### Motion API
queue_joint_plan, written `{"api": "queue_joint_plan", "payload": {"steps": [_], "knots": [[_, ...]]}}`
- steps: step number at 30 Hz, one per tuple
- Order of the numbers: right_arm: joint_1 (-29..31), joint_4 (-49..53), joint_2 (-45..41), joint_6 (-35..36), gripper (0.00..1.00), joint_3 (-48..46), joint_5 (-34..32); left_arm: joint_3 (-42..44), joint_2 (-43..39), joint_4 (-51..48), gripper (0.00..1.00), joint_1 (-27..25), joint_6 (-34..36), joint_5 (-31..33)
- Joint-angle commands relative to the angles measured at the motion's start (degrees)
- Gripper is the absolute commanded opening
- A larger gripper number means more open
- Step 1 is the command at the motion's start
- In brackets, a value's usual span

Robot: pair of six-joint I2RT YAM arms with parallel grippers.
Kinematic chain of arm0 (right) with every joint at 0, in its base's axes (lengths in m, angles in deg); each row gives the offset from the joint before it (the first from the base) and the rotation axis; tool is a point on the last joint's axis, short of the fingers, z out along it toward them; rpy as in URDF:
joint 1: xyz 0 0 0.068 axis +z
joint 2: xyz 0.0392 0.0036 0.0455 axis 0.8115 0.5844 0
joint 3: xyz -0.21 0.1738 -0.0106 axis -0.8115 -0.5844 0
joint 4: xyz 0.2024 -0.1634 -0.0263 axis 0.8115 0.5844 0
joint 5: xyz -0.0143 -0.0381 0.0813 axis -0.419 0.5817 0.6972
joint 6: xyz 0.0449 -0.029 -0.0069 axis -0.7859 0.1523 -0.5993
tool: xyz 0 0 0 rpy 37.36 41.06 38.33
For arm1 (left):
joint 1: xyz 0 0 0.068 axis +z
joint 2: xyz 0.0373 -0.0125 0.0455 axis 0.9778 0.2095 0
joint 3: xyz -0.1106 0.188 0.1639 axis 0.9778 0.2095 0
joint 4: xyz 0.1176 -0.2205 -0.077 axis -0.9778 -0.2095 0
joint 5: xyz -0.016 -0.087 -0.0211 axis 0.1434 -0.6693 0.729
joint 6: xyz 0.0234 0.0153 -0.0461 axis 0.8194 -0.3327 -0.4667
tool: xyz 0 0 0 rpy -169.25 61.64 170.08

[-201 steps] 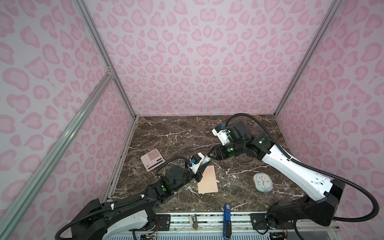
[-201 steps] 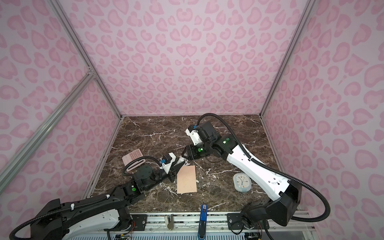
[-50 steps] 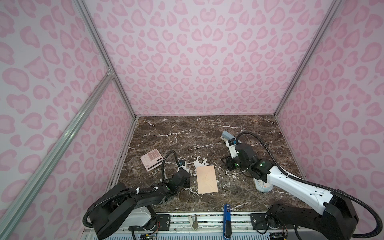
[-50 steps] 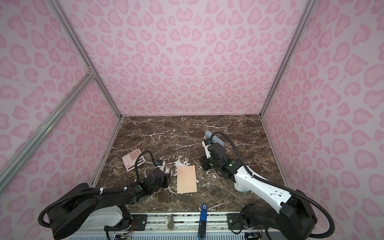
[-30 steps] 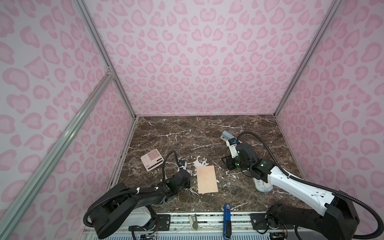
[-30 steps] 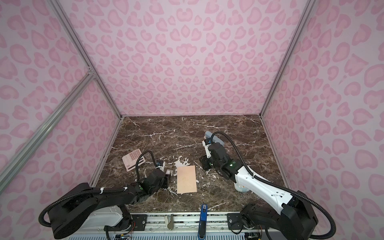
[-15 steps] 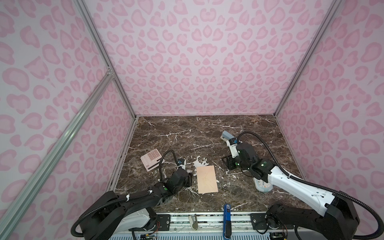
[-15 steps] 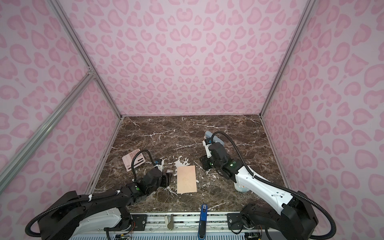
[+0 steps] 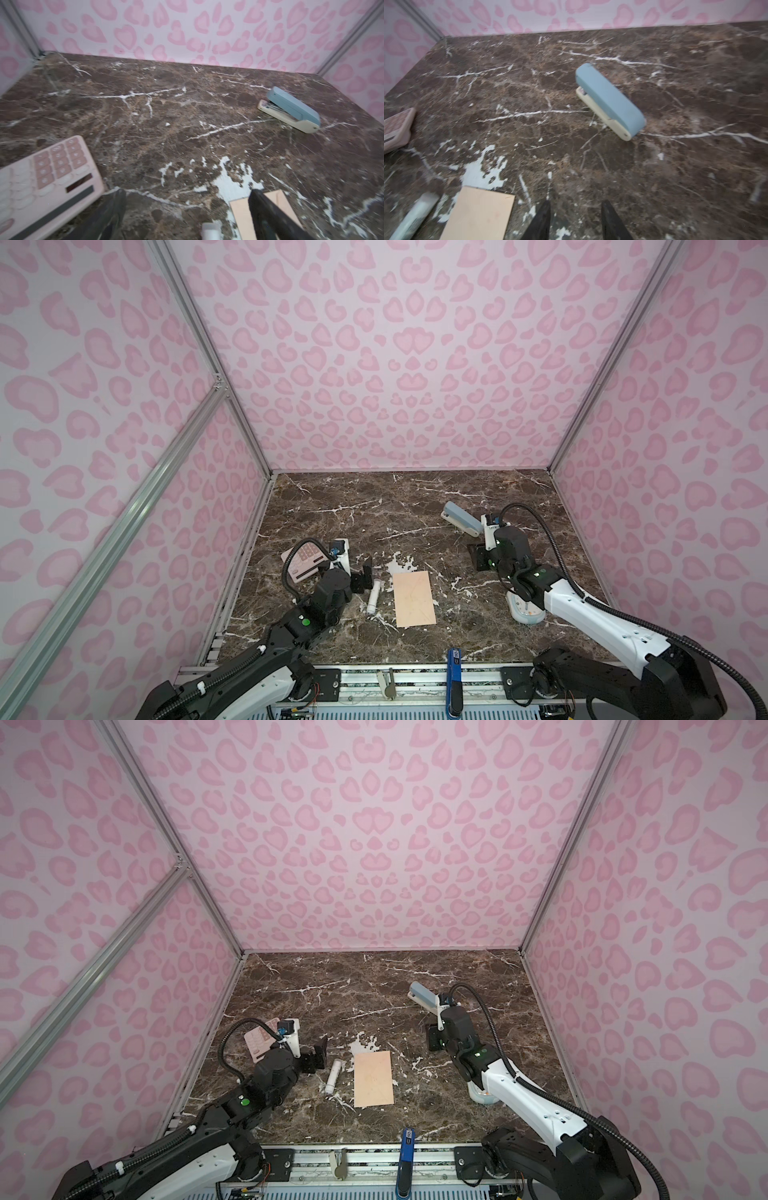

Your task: Place the letter into the envelope and seal it

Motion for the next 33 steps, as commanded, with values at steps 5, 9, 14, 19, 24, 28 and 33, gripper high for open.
{"api": "queue_joint_plan", "payload": {"steps": [5,9,14,19,24,28,33], "knots": [[-8.9,-18.5,-3.2,4.8,0.49,-9.4,-16.0,-0.7,2.8,9.7,0.99,8.9,6.1,7.6],[-11.9,-31.3,-4.4,9.4,0.52,-16.8,-22.9,0.4,4.4,15.3,0.99,12.5,9.7,13.4],[-13.9,-43.1,0.9,13.9,0.55,-21.1,-26.9,4.3,3.3,20.1,0.99,19.2,8.5,14.7],[-17.2,-55.2,10.3,13.5,0.58,-21.7,-24.9,8.8,4.4,28.2,0.98,24.9,8.2,14.8],[-18.8,-65.8,22.5,14.7,0.58,-19.9,-20.4,11.8,12.6,38.2,0.98,30.3,8.1,12.0],[-18.4,-70.9,26.6,16.0,0.60,-19.9,-19.5,12.2,19.4,48.1,0.98,33.0,11.4,7.5],[-18.8,-62.2,24.4,16.2,0.63,-17.4,-16.3,10.4,29.0,57.3,0.98,36.2,12.0,0.2]]}}
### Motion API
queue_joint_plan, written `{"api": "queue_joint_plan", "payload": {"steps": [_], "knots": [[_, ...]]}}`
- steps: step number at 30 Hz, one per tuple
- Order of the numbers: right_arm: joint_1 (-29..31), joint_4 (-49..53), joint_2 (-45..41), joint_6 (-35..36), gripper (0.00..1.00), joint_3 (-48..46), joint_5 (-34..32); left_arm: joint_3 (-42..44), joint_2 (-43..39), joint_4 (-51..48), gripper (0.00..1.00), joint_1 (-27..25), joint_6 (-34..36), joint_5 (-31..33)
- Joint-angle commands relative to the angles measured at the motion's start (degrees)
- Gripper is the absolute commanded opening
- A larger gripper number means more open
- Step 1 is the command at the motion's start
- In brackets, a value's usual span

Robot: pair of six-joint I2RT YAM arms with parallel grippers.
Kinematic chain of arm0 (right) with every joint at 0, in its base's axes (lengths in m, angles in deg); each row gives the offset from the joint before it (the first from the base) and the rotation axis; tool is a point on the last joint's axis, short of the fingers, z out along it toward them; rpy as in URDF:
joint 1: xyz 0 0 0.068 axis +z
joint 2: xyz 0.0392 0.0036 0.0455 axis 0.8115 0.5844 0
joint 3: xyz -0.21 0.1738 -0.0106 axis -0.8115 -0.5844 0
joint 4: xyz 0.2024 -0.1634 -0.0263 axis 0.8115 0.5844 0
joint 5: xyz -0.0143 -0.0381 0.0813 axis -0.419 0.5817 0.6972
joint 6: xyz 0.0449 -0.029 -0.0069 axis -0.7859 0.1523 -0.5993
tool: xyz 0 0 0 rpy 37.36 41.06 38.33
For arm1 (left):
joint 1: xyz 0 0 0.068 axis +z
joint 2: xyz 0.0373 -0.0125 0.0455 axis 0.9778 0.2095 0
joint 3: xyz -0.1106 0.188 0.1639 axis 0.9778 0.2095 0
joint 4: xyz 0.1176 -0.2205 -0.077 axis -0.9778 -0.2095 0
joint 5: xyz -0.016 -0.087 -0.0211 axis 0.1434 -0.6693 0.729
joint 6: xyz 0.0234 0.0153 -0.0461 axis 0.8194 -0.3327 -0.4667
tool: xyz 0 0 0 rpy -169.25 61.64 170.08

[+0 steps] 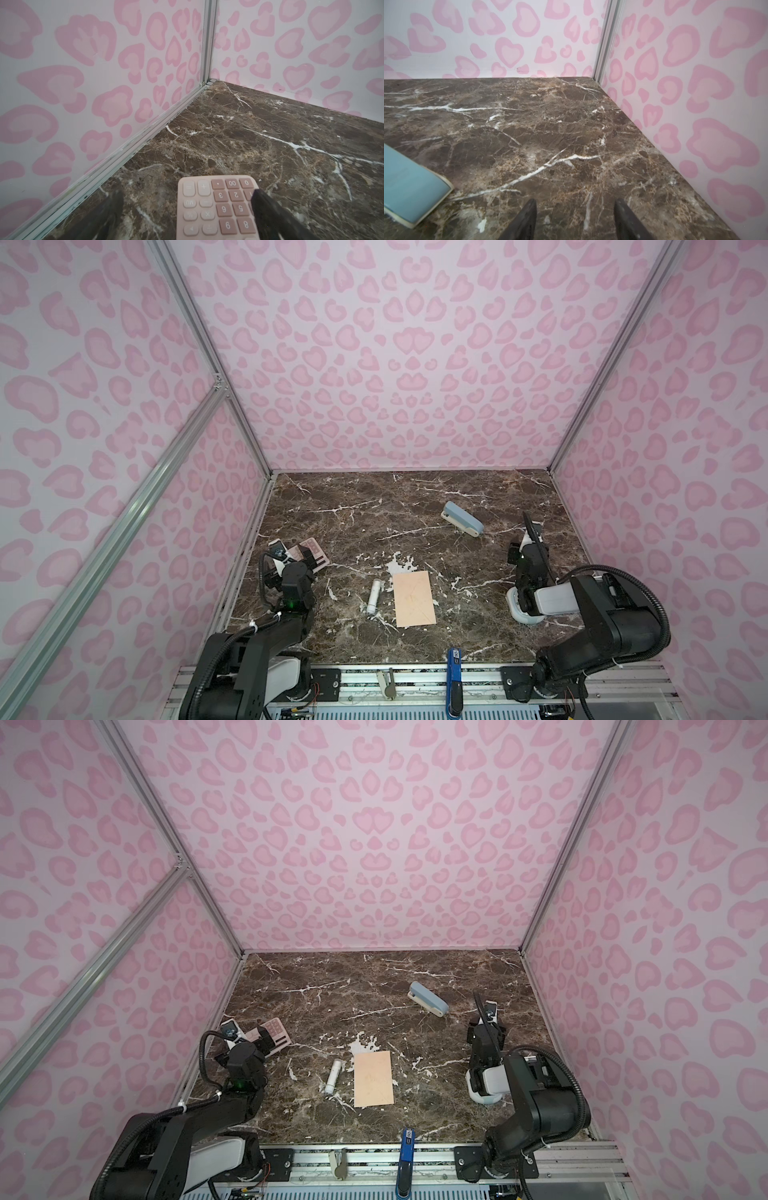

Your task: Place the letter into the envelope and seal it

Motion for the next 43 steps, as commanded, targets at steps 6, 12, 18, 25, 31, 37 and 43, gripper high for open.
{"api": "queue_joint_plan", "payload": {"steps": [6,12,18,25,31,37,43], "knots": [[-0.4,0.8,-0.1,0.4,0.91,1.3,2.9,-5.7,9.7,7.8,0.94,2.2,3.6,-16.2],[-0.5,1.0,-0.2,0.4,0.98,1.4,3.1,-9.1,12.7,3.6,0.99,2.7,3.6,-17.2],[-0.4,1.9,-0.2,-0.6,0.98,1.8,0.5,-8.5,13.0,5.4,0.98,2.6,3.8,-17.2],[-0.5,1.9,-0.2,-0.6,0.98,1.8,0.5,-8.7,13.3,5.9,0.98,2.6,4.1,-16.9],[-0.4,1.9,-0.2,-0.6,0.98,1.8,0.6,-8.7,13.5,6.2,0.98,2.6,4.2,-16.9],[-0.5,2.0,-0.2,-0.6,0.98,1.8,0.5,-8.9,13.6,6.0,0.98,2.6,4.3,-17.0],[-0.5,1.9,-0.2,-0.6,0.98,1.8,0.5,-8.8,13.5,6.1,0.98,2.6,4.2,-17.0]]}}
